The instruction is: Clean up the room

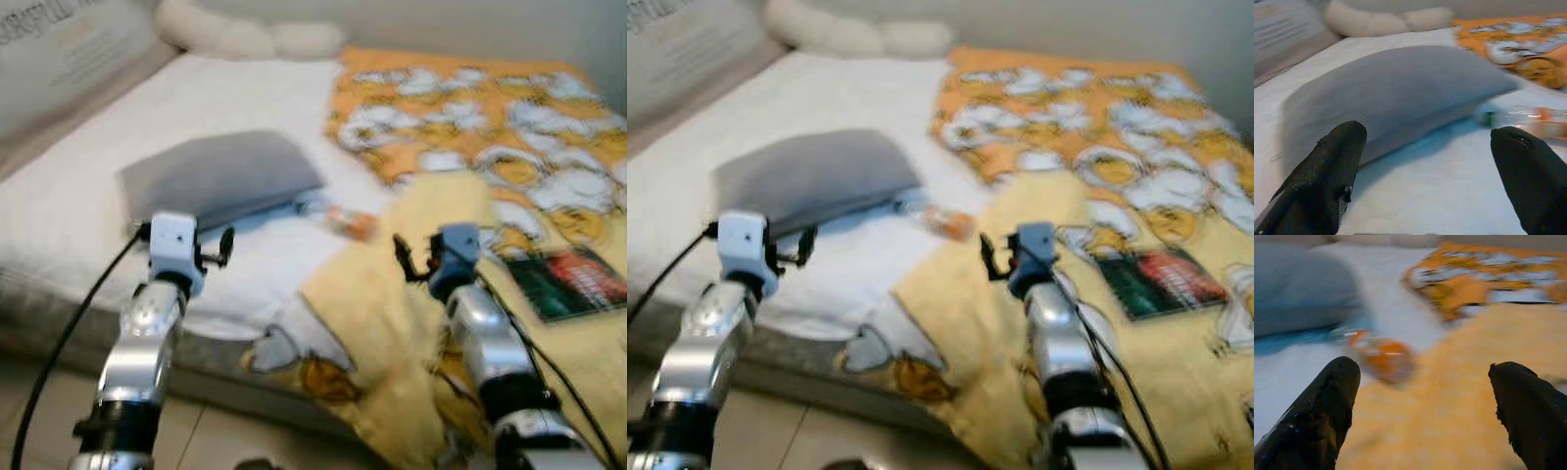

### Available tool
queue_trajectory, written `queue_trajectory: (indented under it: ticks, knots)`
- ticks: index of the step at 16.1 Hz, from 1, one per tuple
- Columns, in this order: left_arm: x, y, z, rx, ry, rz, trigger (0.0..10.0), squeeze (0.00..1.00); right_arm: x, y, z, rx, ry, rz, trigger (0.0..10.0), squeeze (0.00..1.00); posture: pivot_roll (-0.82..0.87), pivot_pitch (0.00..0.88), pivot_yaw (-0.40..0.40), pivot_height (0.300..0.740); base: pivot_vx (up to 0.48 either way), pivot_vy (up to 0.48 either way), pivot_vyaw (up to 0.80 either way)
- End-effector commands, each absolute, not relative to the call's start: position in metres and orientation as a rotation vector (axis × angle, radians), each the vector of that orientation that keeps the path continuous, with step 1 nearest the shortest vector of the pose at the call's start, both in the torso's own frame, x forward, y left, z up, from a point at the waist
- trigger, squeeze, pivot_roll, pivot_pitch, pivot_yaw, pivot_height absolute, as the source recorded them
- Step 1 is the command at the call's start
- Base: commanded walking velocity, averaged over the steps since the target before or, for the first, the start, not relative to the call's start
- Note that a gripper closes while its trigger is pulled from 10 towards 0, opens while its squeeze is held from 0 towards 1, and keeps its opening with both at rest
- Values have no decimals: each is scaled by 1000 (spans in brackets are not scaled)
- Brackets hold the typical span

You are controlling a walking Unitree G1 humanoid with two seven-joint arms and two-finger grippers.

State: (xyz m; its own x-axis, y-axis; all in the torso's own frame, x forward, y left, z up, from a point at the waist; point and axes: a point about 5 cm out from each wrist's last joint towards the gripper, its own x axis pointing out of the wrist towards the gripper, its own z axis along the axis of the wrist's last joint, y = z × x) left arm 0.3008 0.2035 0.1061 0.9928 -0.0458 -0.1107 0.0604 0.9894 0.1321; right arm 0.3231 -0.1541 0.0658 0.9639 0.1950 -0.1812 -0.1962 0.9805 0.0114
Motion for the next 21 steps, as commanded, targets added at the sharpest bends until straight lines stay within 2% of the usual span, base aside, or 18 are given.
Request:
queue_trajectory:
  ticks: [1,3,8,12,13,16,21]
  knots:
    - [301,205,106,136,114,-51,10000,0,324,-146,70,-21,173,234,10000,0,-17,0,28,740,368,0,800]
    - [301,204,106,138,115,-54,10000,0,324,-147,69,-16,172,227,10000,0,-15,0,28,740,368,0,800]
    - [300,203,105,144,120,-61,10000,0,325,-151,70,24,178,202,10000,0,-12,0,28,740,363,0,0]
    - [298,194,105,214,133,-123,10000,0,326,-160,77,38,166,217,10000,12,10,0,15,740,0,0,0]
    - [295,191,106,229,128,-143,10000,0,325,-164,79,30,167,227,10000,1000,17,0,12,740,0,0,0]
    - [286,190,108,276,141,-189,10000,0,321,-179,77,-70,262,281,10000,1000,16,0,23,740,0,0,0]
    - [293,179,119,352,189,-485,10000,0,354,-201,90,-274,435,336,10000,1000,33,0,41,740,0,0,0]
